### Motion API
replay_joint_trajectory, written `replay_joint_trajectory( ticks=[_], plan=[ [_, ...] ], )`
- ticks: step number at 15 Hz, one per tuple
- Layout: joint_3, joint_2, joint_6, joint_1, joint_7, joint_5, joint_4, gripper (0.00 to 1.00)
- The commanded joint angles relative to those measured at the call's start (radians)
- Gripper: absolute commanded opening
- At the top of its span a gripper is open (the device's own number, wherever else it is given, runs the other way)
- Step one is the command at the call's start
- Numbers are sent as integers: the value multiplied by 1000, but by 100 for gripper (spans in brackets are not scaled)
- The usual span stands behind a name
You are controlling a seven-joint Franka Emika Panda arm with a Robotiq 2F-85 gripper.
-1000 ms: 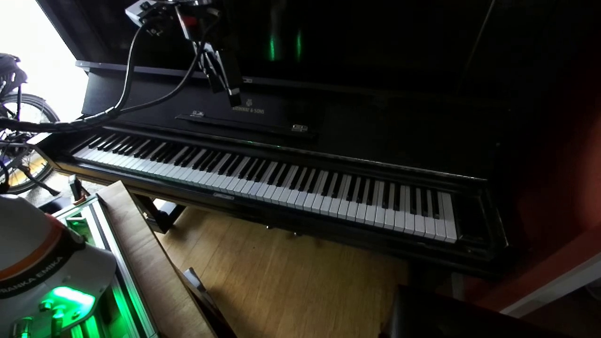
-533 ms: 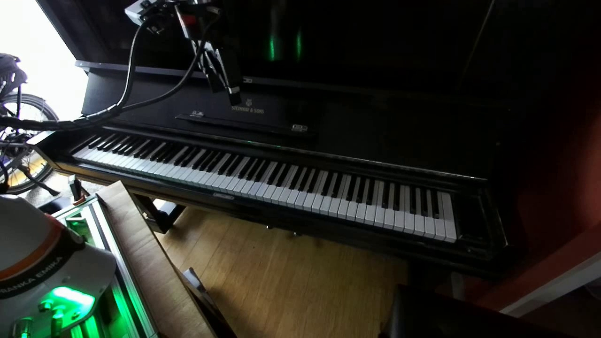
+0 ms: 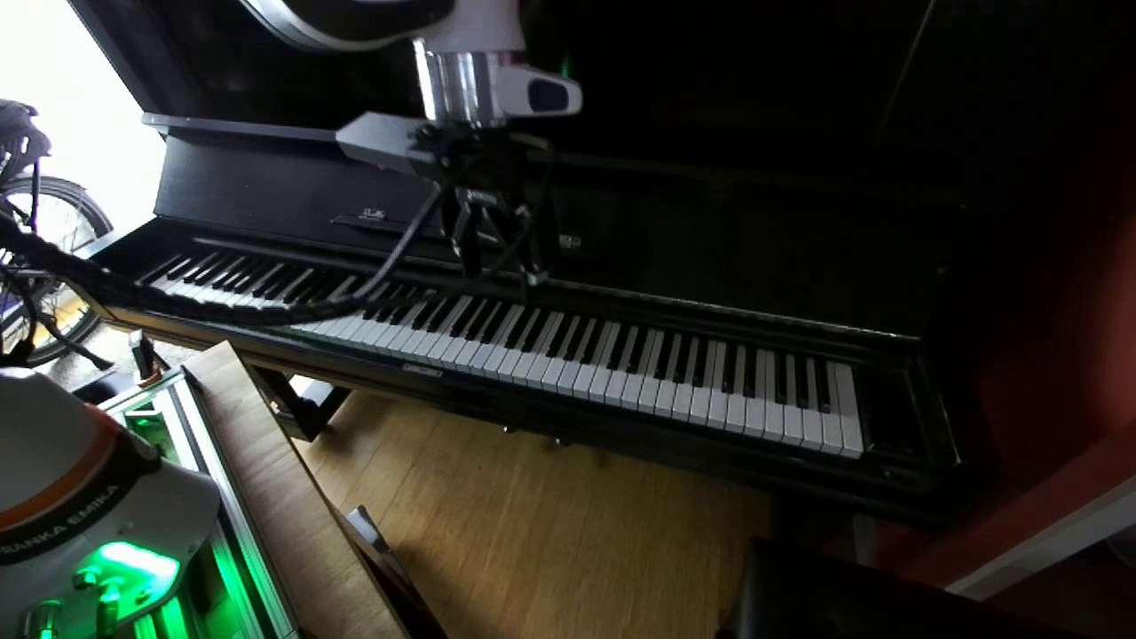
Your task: Press a key on the right side of the piano
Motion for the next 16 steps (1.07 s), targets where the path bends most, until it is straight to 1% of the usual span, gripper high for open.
replay_joint_trajectory(
  ticks=[1, 3, 4, 5, 7, 12, 13, 14, 15, 16],
  plan=[
    [-76, 145, 141, -42, -210, 11, 47, 100],
    [-103, 208, 234, -69, -319, 51, 59, 100],
    [-109, 237, 266, -83, -351, 68, 67, 100],
    [-90, 170, 219, -73, -274, 29, 36, 100],
    [-93, 195, 231, -84, -286, 31, 44, 100],
    [-84, 182, 231, -78, -282, 31, 45, 100],
    [-95, 228, 263, -87, -232, 0, 75, 100],
    [-107, 260, 313, -99, -218, -38, 92, 100],
    [-116, 294, 353, -109, -215, -48, 114, 100],
    [-122, 331, 379, -123, -236, -24, 146, 100]
  ],
)
